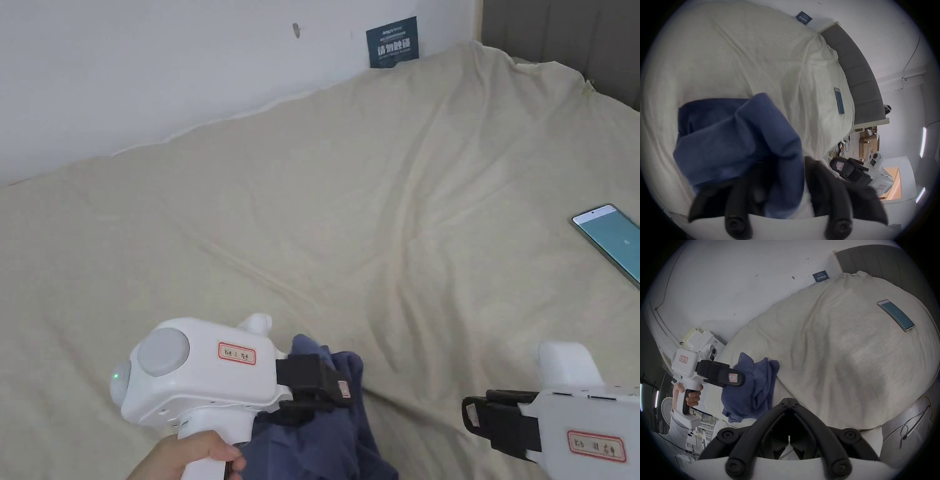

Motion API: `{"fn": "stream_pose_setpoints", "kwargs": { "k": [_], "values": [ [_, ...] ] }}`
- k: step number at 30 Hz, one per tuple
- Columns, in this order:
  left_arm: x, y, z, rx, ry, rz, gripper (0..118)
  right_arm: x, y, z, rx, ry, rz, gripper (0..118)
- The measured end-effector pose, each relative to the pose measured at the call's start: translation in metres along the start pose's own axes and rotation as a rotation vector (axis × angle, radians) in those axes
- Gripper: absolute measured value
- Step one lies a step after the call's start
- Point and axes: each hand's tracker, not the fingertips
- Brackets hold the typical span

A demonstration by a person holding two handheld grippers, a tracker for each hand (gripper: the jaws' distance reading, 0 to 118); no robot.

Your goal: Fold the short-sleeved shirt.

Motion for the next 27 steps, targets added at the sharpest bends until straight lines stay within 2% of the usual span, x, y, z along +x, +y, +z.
{"fn": "stream_pose_setpoints", "kwargs": {
  "k": [1, 2, 3, 7, 11, 14, 15, 16, 17, 18, 27],
  "values": [
    [0.002, -0.003, 0.0, -0.001, -0.02, 0.016, 69, 0.002, 0.0, -0.001, -0.002, -0.006, -0.005, 0],
    [0.004, -0.005, 0.001, 0.0, -0.049, 0.012, 85, 0.004, 0.0, -0.001, -0.001, -0.012, -0.006, 0],
    [0.006, -0.007, 0.004, 0.005, -0.071, 0.001, 96, 0.005, 0.0, -0.001, -0.001, -0.013, -0.008, 0],
    [0.008, -0.013, 0.031, 0.063, -0.062, -0.038, 96, 0.005, 0.0, -0.003, -0.001, 0.001, -0.012, 0],
    [-0.006, -0.021, 0.055, 0.124, 0.085, -0.064, 96, 0.0, 0.002, -0.004, -0.002, 0.01, 0.003, 0],
    [-0.028, -0.026, 0.065, 0.165, 0.038, -0.036, 95, 0.0, 0.003, -0.006, -0.006, 0.013, 0.013, 0],
    [-0.034, -0.029, 0.067, 0.188, 0.022, -0.002, 89, -0.001, 0.003, -0.006, -0.008, 0.014, 0.014, 0],
    [-0.036, -0.034, 0.065, 0.199, 0.015, 0.026, 75, -0.001, 0.003, -0.007, -0.011, 0.014, 0.015, 0],
    [-0.037, -0.036, 0.063, 0.19, 0.02, 0.014, 47, -0.001, 0.003, -0.007, -0.011, 0.013, 0.016, 0],
    [-0.036, -0.038, 0.061, 0.196, 0.019, 0.02, 0, -0.001, 0.003, -0.007, -0.01, 0.014, 0.016, 0],
    [-0.018, -0.031, -0.003, 0.124, -0.017, 0.001, 0, 0.006, 0.003, 0.0, 0.001, 0.013, 0.004, 0]
  ]
}}
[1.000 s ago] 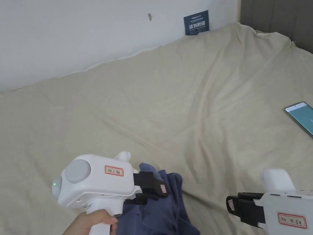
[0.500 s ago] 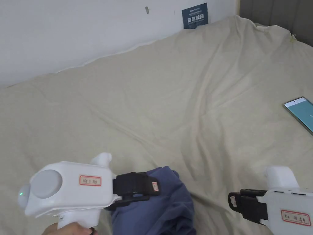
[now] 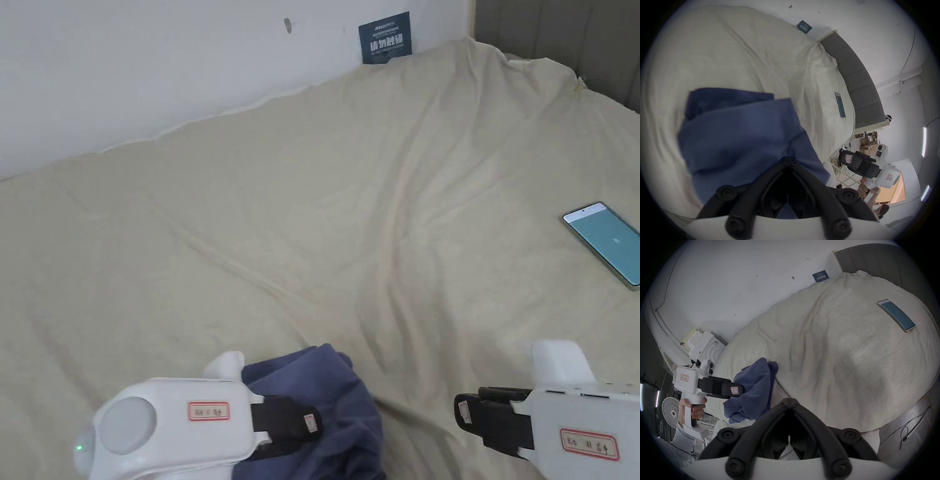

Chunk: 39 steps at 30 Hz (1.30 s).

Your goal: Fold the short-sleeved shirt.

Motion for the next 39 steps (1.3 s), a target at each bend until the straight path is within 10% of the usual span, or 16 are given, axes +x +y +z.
{"fn": "stream_pose_setpoints", "kwargs": {
  "k": [13, 19, 27, 31, 36, 39],
  "values": [
    [0.046, -0.035, -0.084, -0.201, -0.07, -0.1, 0, 0.007, -0.005, 0.009, 0.002, -0.035, -0.021, 0],
    [0.03, -0.051, -0.004, -0.046, -0.165, -0.031, 0, -0.013, 0.003, 0.001, -0.005, -0.013, 0.019, 0],
    [-0.092, -0.069, 0.119, 0.228, -0.008, 0.194, 0, -0.082, 0.015, -0.072, -0.078, 0.067, 0.214, 0],
    [-0.117, -0.087, 0.128, 0.236, -0.047, 0.228, 1, -0.117, 0.006, -0.125, -0.153, -0.133, 0.47, 0],
    [-0.138, -0.085, 0.105, 0.205, -0.165, 0.34, 106, -0.11, -0.006, -0.153, -0.211, -0.167, 0.442, 0],
    [-0.139, -0.071, 0.084, 0.194, -0.212, 0.33, 107, -0.1, 0.002, -0.145, -0.205, -0.125, 0.345, 0]
  ]
}}
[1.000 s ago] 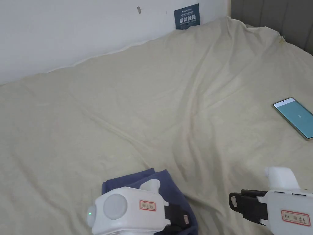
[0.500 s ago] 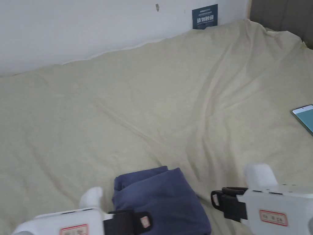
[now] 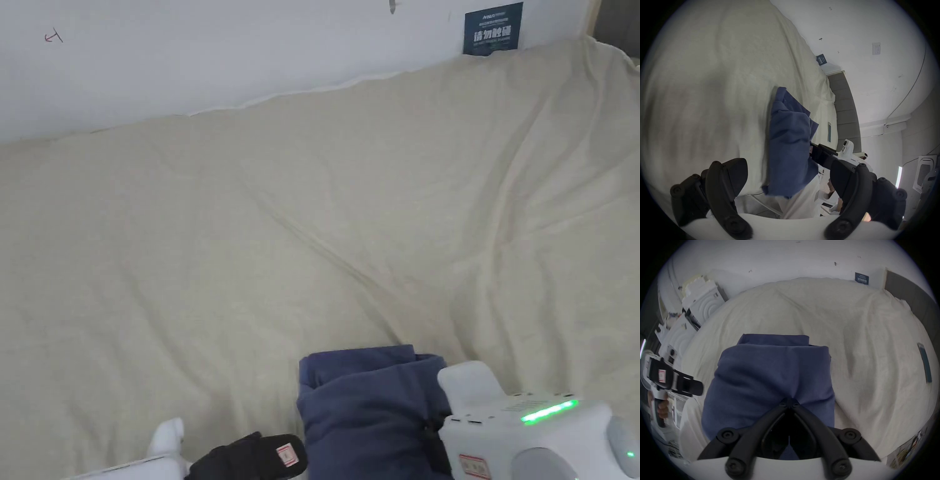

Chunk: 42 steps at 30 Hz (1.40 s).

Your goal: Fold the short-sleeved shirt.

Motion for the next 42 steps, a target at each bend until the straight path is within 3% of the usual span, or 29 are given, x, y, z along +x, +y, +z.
{"fn": "stream_pose_setpoints", "kwargs": {
  "k": [6, 10, 16, 17, 18, 19, 21, 27, 33, 42],
  "values": [
    [-0.003, 0.024, -0.06, -0.113, -0.017, -0.005, 107, 0.012, -0.003, 0.001, 0.001, 0.029, -0.071, 0],
    [0.001, 0.03, -0.067, -0.154, -0.047, -0.092, 106, 0.006, -0.004, 0.003, -0.002, 0.012, -0.035, 0],
    [0.012, 0.024, -0.088, -0.201, -0.064, -0.1, 99, -0.001, -0.001, 0.004, -0.016, -0.011, 0.019, 0],
    [0.013, 0.024, -0.087, -0.186, 0.012, -0.131, 85, 0.0, 0.0, 0.006, -0.018, -0.013, 0.026, 0],
    [0.006, 0.03, -0.087, -0.151, 0.075, -0.133, 42, 0.001, 0.001, 0.007, -0.017, -0.02, 0.019, 0],
    [-0.004, 0.032, -0.089, -0.172, 0.015, -0.106, 33, 0.002, 0.001, 0.009, -0.006, -0.029, -0.004, 0],
    [-0.012, 0.034, -0.085, -0.19, -0.036, -0.031, 33, 0.005, 0.003, 0.013, -0.003, -0.007, -0.042, 0],
    [0.006, 0.036, -0.045, -0.148, 0.026, -0.145, 32, 0.002, 0.005, 0.034, 0.021, -0.038, -0.024, 0],
    [-0.03, 0.054, 0.06, -0.004, 0.165, -0.13, 32, -0.016, 0.017, 0.038, 0.053, 0.006, -0.071, 0],
    [-0.11, 0.121, 0.236, 0.067, 0.48, -0.103, 32, -0.075, 0.049, -0.006, 0.025, 0.038, -0.002, 0]
  ]
}}
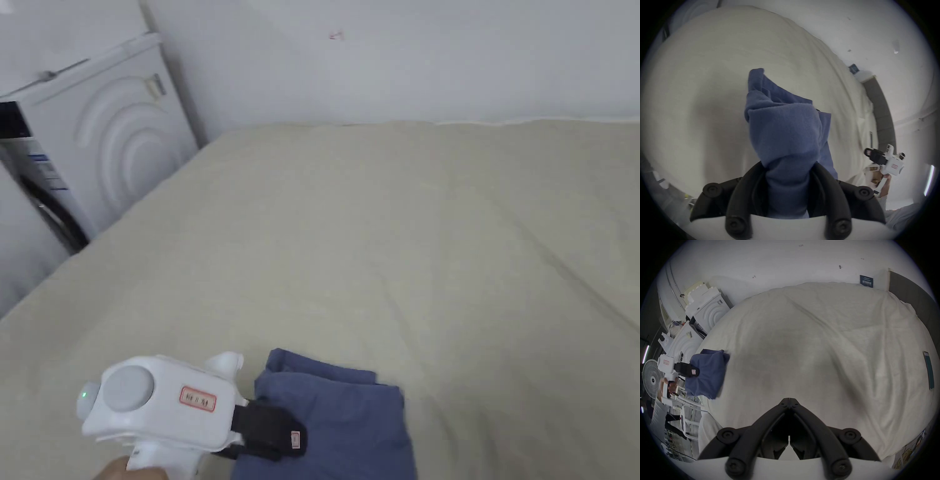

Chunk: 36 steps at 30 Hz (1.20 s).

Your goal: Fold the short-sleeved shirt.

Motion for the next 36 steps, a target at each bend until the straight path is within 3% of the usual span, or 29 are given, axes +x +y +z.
{"fn": "stream_pose_setpoints", "kwargs": {
  "k": [6, 11, 15, 17, 18, 19, 20, 23, 27, 29, 30, 31, 34, 35, 36],
  "values": [
    [-0.088, 0.062, 0.054, -0.009, 0.277, 0.033, 32, -0.032, 0.028, -0.023, 0.006, -0.041, -0.013, 0],
    [-0.16, 0.108, 0.074, 0.03, 0.483, 0.103, 32, -0.032, 0.035, -0.041, -0.019, -0.053, -0.019, 0],
    [-0.185, 0.119, 0.081, 0.066, 0.508, 0.133, 33, -0.028, 0.033, -0.052, -0.049, -0.073, -0.001, 0],
    [-0.201, 0.122, 0.085, 0.106, 0.571, 0.134, 46, -0.027, 0.033, -0.054, -0.062, -0.076, 0.0, 0],
    [-0.205, 0.124, 0.085, 0.118, 0.591, 0.128, 71, -0.027, 0.032, -0.055, -0.064, -0.079, 0.0, 0],
    [-0.206, 0.123, 0.089, 0.141, 0.622, 0.146, 88, -0.027, 0.032, -0.055, -0.068, -0.084, -0.001, 0],
    [-0.206, 0.118, 0.093, 0.147, 0.593, 0.178, 98, -0.026, 0.032, -0.054, -0.069, -0.085, 0.001, 0],
    [-0.206, 0.107, 0.111, 0.226, 0.435, 0.254, 99, -0.027, 0.03, -0.049, -0.068, -0.083, 0.013, 0],
    [-0.182, 0.081, 0.135, 0.264, 0.425, 0.231, 99, -0.028, 0.031, -0.049, -0.057, -0.08, 0.005, 0],
    [-0.152, 0.065, 0.143, 0.273, 0.389, 0.234, 92, -0.028, 0.031, -0.049, -0.052, -0.068, 0.003, 0],
    [-0.137, 0.057, 0.146, 0.319, 0.379, 0.219, 77, -0.03, 0.027, -0.04, -0.046, -0.063, 0.006, 0],
    [-0.119, 0.048, 0.149, 0.361, 0.374, 0.2, 54, -0.031, 0.026, -0.037, -0.041, -0.065, 0.007, 0],
    [-0.085, 0.027, 0.152, 0.484, 0.409, 0.084, 22, -0.027, 0.019, -0.015, -0.017, -0.06, 0.022, 0],
    [-0.048, 0.01, 0.152, 0.555, 0.453, 0.064, 0, -0.025, 0.014, -0.004, 0.006, -0.061, 0.022, 0],
    [-0.017, -0.005, 0.152, 0.604, 0.465, 0.026, 0, -0.024, 0.012, 0.003, 0.033, -0.064, 0.024, 0]
  ]
}}
